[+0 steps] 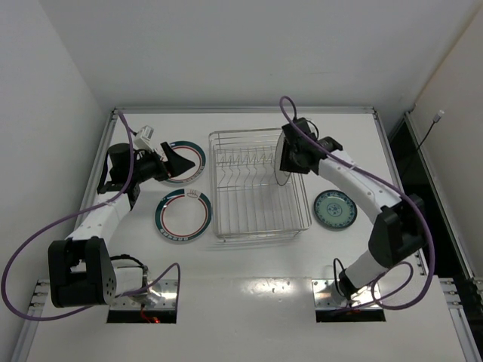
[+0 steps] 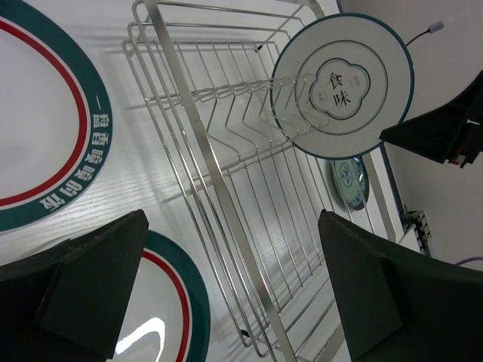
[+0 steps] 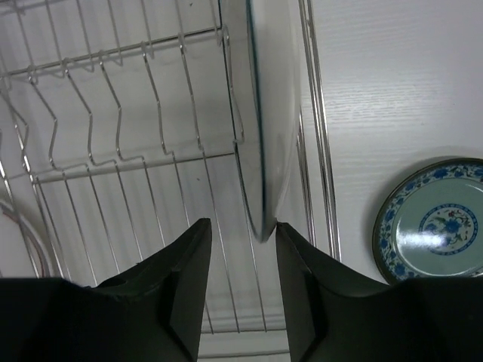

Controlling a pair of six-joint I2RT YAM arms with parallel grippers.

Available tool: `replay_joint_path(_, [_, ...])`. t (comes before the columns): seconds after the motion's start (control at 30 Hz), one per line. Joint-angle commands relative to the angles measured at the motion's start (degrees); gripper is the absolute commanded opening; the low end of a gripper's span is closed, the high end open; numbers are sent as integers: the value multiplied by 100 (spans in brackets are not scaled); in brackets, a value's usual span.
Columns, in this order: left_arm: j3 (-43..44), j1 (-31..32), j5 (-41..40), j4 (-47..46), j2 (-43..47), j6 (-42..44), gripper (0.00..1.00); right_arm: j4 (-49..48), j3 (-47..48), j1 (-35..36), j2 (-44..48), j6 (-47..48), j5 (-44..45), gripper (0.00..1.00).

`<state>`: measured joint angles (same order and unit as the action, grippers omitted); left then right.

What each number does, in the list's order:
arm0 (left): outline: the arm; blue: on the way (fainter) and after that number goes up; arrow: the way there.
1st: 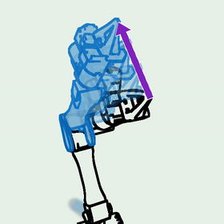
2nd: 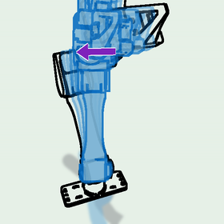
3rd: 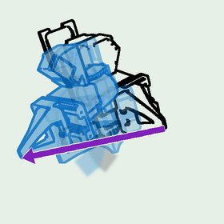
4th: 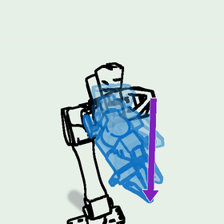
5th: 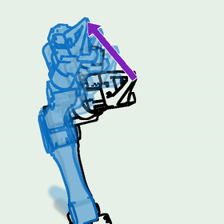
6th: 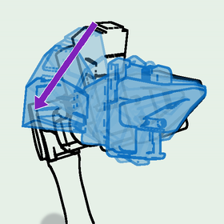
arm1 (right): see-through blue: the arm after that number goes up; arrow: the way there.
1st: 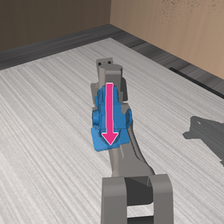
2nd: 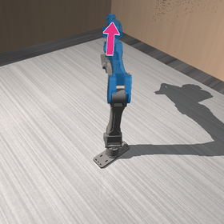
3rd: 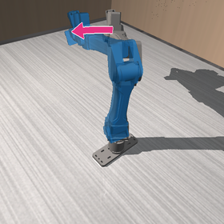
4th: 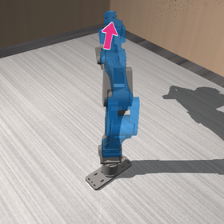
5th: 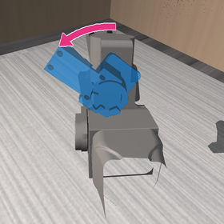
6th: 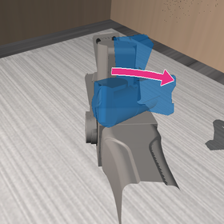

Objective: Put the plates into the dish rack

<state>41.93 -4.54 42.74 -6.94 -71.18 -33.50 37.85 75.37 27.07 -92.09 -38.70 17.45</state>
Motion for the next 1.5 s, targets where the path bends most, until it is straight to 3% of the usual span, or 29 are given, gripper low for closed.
replay_joint_path(0.0, [166,14,129,-211,60,54,95,108,-180,-44,595,82,-549,37])
replay_joint_path(0.2, [219,14,129,-159,113,106,95,-496,-1559,-921,2255,205,-1496,50])
replay_joint_path(0.33, [219,14,129,-159,113,106,95,-638,-2447,-2370,2819,65,-2262,50])
replay_joint_path(0.47, [219,14,129,-159,113,106,95,-909,-3607,-4756,2881,64,-3936,44])
replay_joint_path(0.5, [219,14,129,-159,113,106,95,-1024,-3791,-5025,2820,-14,-4212,43])
replay_joint_path(0.6, [219,14,129,-220,113,54,95,-1314,-4118,-5352,2346,-242,-4654,42])
replay_joint_path(1.0, [219,14,129,-220,113,54,95,-1016,-4364,-6248,1643,90,-4487,40])
replay_joint_path(1.37, [219,14,129,-220,113,54,95,-1253,-4759,-6390,1318,143,-4646,40])
replay_joint_path(1.43, [219,14,129,-220,113,54,95,-1437,-4830,-6390,1194,74,-4646,37])
replay_joint_path(1.47, [219,14,129,-220,113,54,95,-1664,-4830,-6390,1124,-5,-4698,26])
